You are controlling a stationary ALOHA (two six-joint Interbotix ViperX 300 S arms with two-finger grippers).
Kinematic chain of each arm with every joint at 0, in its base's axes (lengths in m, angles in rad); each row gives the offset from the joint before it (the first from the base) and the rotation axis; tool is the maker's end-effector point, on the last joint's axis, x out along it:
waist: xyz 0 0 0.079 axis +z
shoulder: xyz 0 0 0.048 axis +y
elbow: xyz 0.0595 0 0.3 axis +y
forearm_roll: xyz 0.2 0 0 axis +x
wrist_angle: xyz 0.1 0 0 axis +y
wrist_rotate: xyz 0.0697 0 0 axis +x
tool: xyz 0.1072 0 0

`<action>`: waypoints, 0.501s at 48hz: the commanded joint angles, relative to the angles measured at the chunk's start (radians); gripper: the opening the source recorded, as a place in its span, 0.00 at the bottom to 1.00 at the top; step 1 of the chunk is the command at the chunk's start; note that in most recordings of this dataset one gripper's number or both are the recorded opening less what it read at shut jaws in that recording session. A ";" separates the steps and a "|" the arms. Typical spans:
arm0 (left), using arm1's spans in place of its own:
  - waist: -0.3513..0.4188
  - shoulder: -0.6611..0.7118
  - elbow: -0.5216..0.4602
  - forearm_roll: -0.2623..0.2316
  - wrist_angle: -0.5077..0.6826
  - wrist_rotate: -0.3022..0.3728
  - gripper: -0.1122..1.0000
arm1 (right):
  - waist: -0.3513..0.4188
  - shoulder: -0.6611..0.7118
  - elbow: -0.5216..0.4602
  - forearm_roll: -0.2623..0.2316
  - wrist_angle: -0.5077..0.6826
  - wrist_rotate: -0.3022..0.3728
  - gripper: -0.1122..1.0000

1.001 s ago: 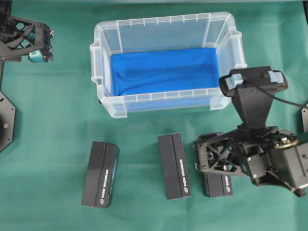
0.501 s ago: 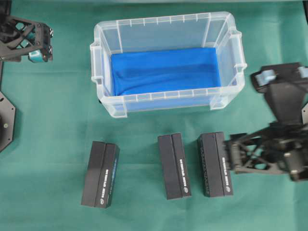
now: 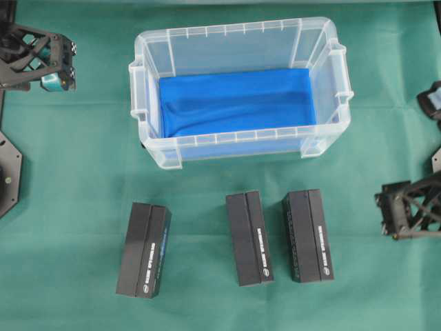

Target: Take out the box from the case.

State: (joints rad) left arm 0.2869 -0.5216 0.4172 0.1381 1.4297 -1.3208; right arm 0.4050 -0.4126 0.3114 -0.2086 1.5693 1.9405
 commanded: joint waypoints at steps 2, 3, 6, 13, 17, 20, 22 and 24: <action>-0.003 -0.003 -0.017 -0.002 -0.003 -0.006 0.96 | -0.043 -0.041 0.009 -0.008 0.002 -0.037 0.92; -0.003 -0.003 -0.017 -0.002 -0.003 -0.006 0.96 | -0.054 -0.046 0.012 -0.008 0.002 -0.049 0.92; -0.003 -0.003 -0.017 -0.002 -0.003 -0.006 0.96 | -0.095 -0.061 0.026 -0.009 0.002 -0.095 0.92; -0.002 -0.003 -0.017 -0.002 -0.005 -0.008 0.96 | -0.218 -0.091 0.054 -0.009 0.002 -0.230 0.92; -0.003 -0.002 -0.017 -0.002 -0.005 -0.008 0.96 | -0.296 -0.104 0.061 -0.009 -0.002 -0.307 0.92; -0.003 -0.002 -0.017 -0.002 -0.005 -0.008 0.96 | -0.364 -0.112 0.071 -0.009 -0.006 -0.376 0.92; -0.003 -0.002 -0.017 -0.002 -0.005 -0.008 0.96 | -0.402 -0.115 0.077 -0.009 -0.011 -0.419 0.92; -0.003 -0.003 -0.018 -0.002 -0.005 -0.008 0.96 | -0.445 -0.115 0.081 -0.009 -0.017 -0.460 0.92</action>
State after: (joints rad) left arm 0.2853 -0.5200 0.4172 0.1381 1.4281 -1.3284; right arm 0.0322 -0.5154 0.3958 -0.2148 1.5647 1.5355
